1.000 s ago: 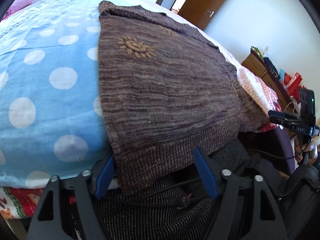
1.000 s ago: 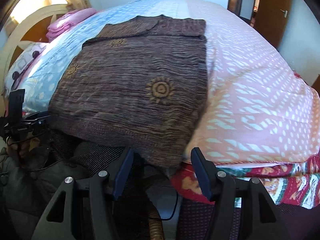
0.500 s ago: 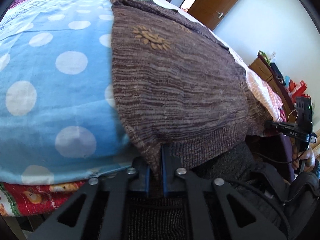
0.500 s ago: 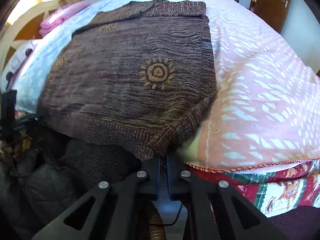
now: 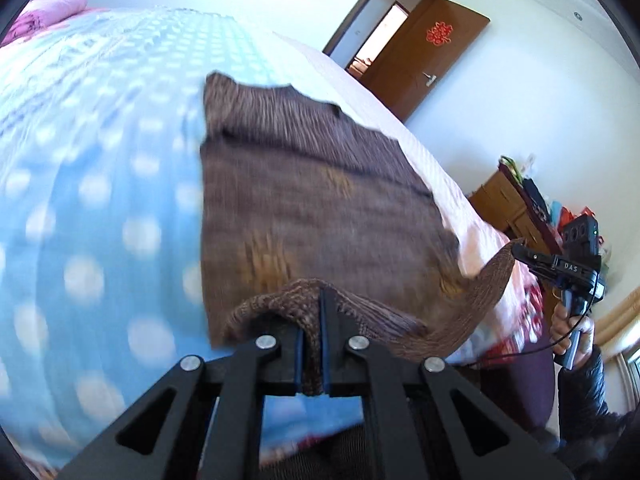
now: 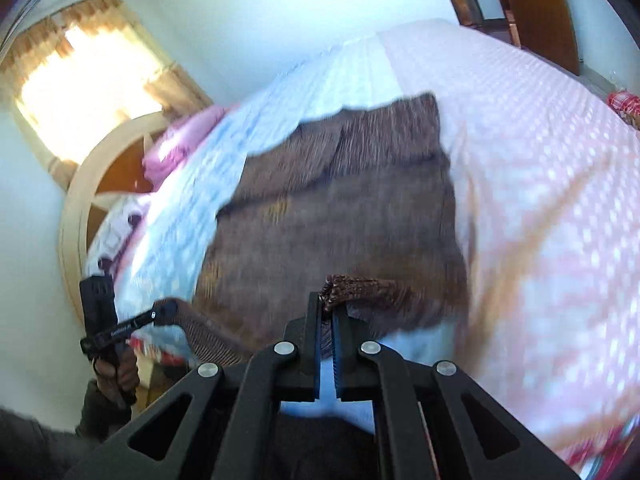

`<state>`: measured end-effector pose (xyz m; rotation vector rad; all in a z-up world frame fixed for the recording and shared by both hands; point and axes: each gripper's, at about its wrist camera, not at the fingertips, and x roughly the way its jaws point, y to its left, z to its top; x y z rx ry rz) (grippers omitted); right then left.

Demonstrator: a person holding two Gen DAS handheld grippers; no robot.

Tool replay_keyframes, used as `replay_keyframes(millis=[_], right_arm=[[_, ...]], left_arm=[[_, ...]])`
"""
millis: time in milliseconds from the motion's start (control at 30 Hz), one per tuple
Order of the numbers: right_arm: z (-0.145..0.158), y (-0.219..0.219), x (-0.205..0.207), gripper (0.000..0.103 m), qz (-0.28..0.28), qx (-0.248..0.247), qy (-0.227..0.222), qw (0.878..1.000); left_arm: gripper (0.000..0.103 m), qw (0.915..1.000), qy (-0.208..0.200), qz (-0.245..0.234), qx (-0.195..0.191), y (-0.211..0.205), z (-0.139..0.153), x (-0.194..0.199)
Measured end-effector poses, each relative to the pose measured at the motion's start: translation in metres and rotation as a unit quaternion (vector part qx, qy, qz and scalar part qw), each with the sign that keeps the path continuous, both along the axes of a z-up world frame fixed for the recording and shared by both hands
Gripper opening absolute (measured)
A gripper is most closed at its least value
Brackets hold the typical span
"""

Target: Fold small clothes

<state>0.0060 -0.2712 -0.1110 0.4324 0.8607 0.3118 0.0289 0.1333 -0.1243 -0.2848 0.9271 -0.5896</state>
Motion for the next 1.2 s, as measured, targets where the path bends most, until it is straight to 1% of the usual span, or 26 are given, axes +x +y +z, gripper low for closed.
replay_keyframes(millis=[33, 133, 233, 300, 333, 400, 433, 467, 500, 567, 633, 667, 700, 767, 833, 900, 967, 1033, 1133, 1200], right_arm=[[0.001, -0.005, 0.011, 0.004, -0.011, 0.004, -0.002, 1.000], [-0.006, -0.022, 0.048, 0.004, -0.046, 0.023, 0.000, 0.999], [-0.023, -0.034, 0.084, 0.004, -0.077, 0.023, 0.016, 0.997], [-0.039, -0.037, 0.104, 0.004, -0.089, 0.017, 0.031, 0.995], [-0.045, -0.039, 0.110, 0.004, -0.093, 0.013, 0.035, 0.995], [-0.053, -0.043, 0.120, 0.005, -0.097, 0.008, 0.038, 0.994], [-0.055, -0.044, 0.122, 0.005, -0.100, 0.006, 0.039, 0.994], [-0.058, -0.045, 0.125, 0.006, -0.104, 0.007, 0.042, 0.994], [-0.058, -0.046, 0.124, 0.006, -0.110, 0.010, 0.041, 0.993], [-0.052, -0.050, 0.115, 0.007, -0.118, 0.021, 0.019, 0.993], [-0.044, -0.048, 0.103, 0.020, -0.131, 0.015, -0.012, 0.991], [-0.039, -0.045, 0.095, 0.036, -0.139, 0.011, -0.030, 0.990], [-0.035, -0.043, 0.089, 0.048, -0.143, 0.009, -0.042, 0.989], [-0.029, -0.038, 0.079, 0.050, -0.150, 0.000, -0.062, 0.987], [-0.025, -0.029, 0.074, 0.050, -0.146, -0.014, -0.064, 0.987], [-0.023, -0.021, 0.073, 0.050, -0.140, -0.029, -0.065, 0.988], [-0.019, -0.015, 0.073, 0.050, -0.135, -0.044, -0.065, 0.988], [-0.016, -0.012, 0.073, 0.050, -0.132, -0.057, -0.066, 0.987], [-0.014, -0.010, 0.074, 0.050, -0.129, -0.071, -0.065, 0.987], [-0.015, -0.010, 0.074, 0.050, -0.130, -0.072, -0.061, 0.987]], left_arm=[[0.006, 1.0000, 0.000, 0.006, 0.004, -0.001, 0.001, 0.013], [0.007, 0.9992, 0.024, 0.033, 0.002, -0.005, -0.004, 0.056], [0.008, 0.9978, 0.034, 0.052, 0.022, -0.010, -0.012, 0.085], [0.010, 0.9971, 0.041, 0.057, 0.030, -0.008, -0.013, 0.096], [0.014, 0.9971, 0.043, 0.056, 0.028, -0.005, -0.012, 0.100], [0.026, 0.9972, 0.027, 0.061, 0.034, 0.005, -0.005, 0.102], [0.039, 0.9967, 0.008, 0.067, 0.046, 0.012, 0.001, 0.101], [0.048, 0.9961, -0.010, 0.069, 0.054, 0.018, 0.007, 0.097], [0.049, 0.9959, -0.024, 0.067, 0.057, 0.023, 0.011, 0.095], [0.049, 0.9955, -0.048, 0.053, 0.062, 0.031, 0.017, 0.093], [0.049, 0.9944, -0.069, 0.033, 0.073, 0.030, 0.018, 0.093], [0.049, 0.9934, -0.077, 0.021, 0.082, 0.027, 0.017, 0.093], [0.049, 0.9925, -0.082, 0.008, 0.091, 0.021, 0.014, 0.096], [0.049, 0.9907, -0.091, -0.023, 0.098, 0.006, 0.006, 0.099], [0.049, 0.9893, -0.093, -0.036, 0.106, -0.007, -0.002, 0.105], [0.049, 0.9896, -0.087, -0.038, 0.108, -0.017, -0.012, 0.114], [0.049, 0.9907, -0.072, -0.034, 0.110, -0.022, -0.023, 0.122], [0.049, 0.9919, -0.062, -0.032, 0.106, -0.025, -0.030, 0.125], [0.048, 0.9928, -0.068, -0.033, 0.093, -0.027, -0.030, 0.121], [0.047, 0.9923, -0.075, -0.034, 0.092, -0.029, -0.028, 0.117]])
